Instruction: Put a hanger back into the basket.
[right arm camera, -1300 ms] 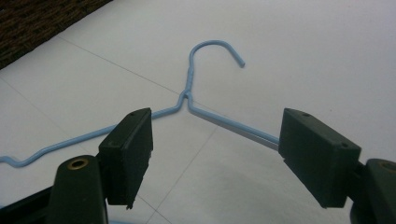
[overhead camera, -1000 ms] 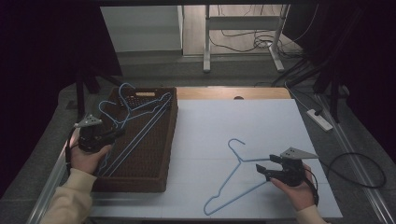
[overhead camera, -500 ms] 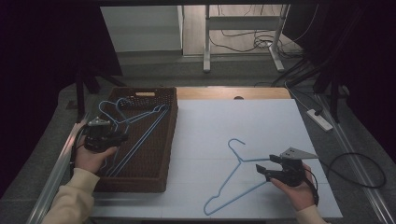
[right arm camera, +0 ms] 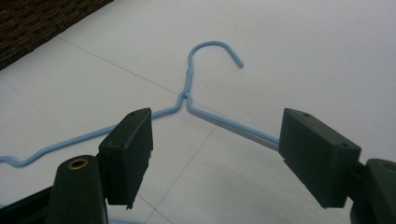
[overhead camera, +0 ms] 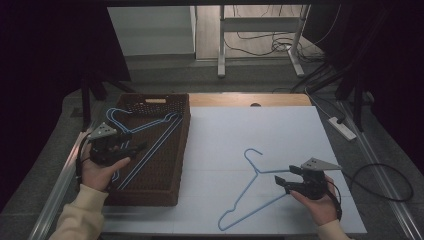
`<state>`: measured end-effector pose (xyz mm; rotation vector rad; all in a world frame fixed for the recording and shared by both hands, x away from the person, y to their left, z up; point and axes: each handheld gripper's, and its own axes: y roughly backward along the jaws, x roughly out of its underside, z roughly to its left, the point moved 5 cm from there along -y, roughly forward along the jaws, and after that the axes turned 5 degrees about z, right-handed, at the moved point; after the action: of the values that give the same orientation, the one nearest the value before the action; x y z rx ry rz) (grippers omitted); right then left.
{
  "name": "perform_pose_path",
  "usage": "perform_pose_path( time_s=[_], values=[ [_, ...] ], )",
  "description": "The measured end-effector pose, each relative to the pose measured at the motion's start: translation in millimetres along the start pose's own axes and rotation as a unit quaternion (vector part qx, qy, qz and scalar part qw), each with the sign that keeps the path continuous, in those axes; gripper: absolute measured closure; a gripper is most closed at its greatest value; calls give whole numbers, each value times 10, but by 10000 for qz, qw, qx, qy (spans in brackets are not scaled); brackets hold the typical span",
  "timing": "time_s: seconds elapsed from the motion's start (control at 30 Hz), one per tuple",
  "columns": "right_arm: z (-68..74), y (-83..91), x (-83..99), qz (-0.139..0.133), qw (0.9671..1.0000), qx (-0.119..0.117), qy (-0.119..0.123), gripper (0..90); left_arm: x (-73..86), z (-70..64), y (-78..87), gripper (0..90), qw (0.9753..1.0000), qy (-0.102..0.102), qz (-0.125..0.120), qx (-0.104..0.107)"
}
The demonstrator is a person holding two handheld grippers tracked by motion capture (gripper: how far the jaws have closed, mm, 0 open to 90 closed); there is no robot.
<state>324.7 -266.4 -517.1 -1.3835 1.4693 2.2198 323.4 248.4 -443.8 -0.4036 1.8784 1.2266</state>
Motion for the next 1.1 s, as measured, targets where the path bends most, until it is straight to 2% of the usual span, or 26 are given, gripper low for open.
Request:
perform_pose_path(
  time_s=[0.03, 0.07, 0.1, 0.13, 0.23, 0.33, 0.43, 0.5, 0.57, 0.73, 1.1],
  values=[
    [-1, 0, 0, 0, 10000, 0, -1, 271, -12, -105, 16, 304, 9998, -73, -33, 160],
    [-1, 0, 0, -4, 10000, -2, 1, 271, -12, -105, 16, 296, 9998, -73, -33, 160],
    [-1, 0, -1, -7, 10000, -4, -2, 269, -19, -206, 34, 286, 9996, -121, -78, 259],
    [-1, 0, -1, -7, 10000, -4, -2, 269, -19, -206, 34, 281, 9996, -121, -78, 259],
    [-2, 3, -4, -23, 10000, -20, 12, 268, -8, -372, 67, 280, 9987, -261, -175, 411],
    [-3, 0, -5, -20, 10000, -49, 13, 268, 15, -480, 86, 277, 9978, -365, -227, 509],
    [3, 2, -8, -28, 10000, -61, 39, 268, 56, -587, 111, 271, 9964, -395, -336, 667],
    [3, 3, -9, -32, 10000, -64, 41, 268, 69, -612, 112, 269, 9961, -400, -352, 708],
    [1, 4, -12, -38, 10000, -80, 42, 268, 107, -670, 103, 268, 9950, -368, -378, 847],
    [1, 14, -24, -56, 9999, -101, 59, 268, 163, -738, 73, 268, 9942, -391, -381, 930],
    [-13, 36, -61, -62, 9998, -134, 105, 273, 230, -825, 15, 267, 9937, -467, -352, 960]
  ],
)
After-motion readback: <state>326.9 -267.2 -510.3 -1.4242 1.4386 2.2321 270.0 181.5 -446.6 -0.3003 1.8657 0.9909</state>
